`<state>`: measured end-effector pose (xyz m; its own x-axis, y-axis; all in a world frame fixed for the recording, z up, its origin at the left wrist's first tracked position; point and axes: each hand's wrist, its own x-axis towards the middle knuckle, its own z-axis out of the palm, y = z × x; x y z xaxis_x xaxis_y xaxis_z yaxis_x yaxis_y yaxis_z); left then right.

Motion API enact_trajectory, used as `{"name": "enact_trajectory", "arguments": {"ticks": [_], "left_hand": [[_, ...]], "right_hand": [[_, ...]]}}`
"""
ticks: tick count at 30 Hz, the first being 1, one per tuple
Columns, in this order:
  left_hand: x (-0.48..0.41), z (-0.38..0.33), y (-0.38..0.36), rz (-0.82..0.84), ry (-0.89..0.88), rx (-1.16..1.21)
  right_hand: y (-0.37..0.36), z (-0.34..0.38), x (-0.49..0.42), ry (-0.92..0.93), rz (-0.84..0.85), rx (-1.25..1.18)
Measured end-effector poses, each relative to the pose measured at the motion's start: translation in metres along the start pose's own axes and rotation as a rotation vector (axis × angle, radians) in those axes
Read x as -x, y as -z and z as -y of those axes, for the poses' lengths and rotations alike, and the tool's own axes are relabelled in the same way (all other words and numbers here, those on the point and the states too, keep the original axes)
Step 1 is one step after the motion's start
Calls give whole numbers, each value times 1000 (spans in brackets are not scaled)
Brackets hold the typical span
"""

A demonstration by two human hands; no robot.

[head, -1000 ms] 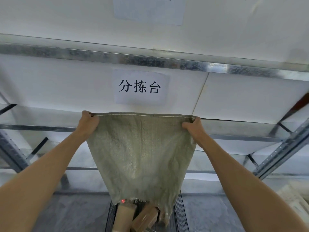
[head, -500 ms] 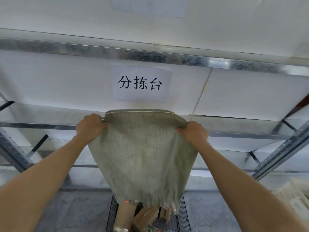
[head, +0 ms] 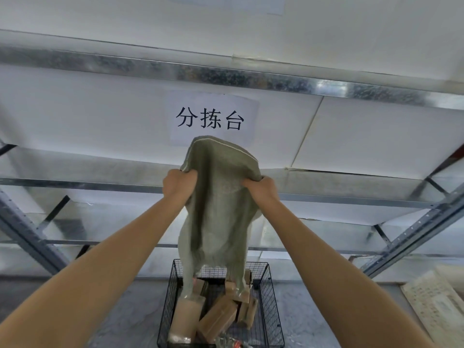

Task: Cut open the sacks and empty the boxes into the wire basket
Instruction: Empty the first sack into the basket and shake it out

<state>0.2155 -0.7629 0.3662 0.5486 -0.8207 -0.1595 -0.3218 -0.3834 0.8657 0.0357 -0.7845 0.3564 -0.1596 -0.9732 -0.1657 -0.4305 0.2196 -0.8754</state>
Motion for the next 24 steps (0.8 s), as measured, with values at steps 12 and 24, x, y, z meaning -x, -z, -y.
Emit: {"name": "enact_trajectory", "arguments": {"ticks": [12, 24], "left_hand": [[54, -27, -20, 213, -197, 263], [74, -50, -14, 180, -191, 494]], "right_hand": [[-6, 28, 33, 60, 50, -419], [14, 40, 55, 364, 225, -344]]}}
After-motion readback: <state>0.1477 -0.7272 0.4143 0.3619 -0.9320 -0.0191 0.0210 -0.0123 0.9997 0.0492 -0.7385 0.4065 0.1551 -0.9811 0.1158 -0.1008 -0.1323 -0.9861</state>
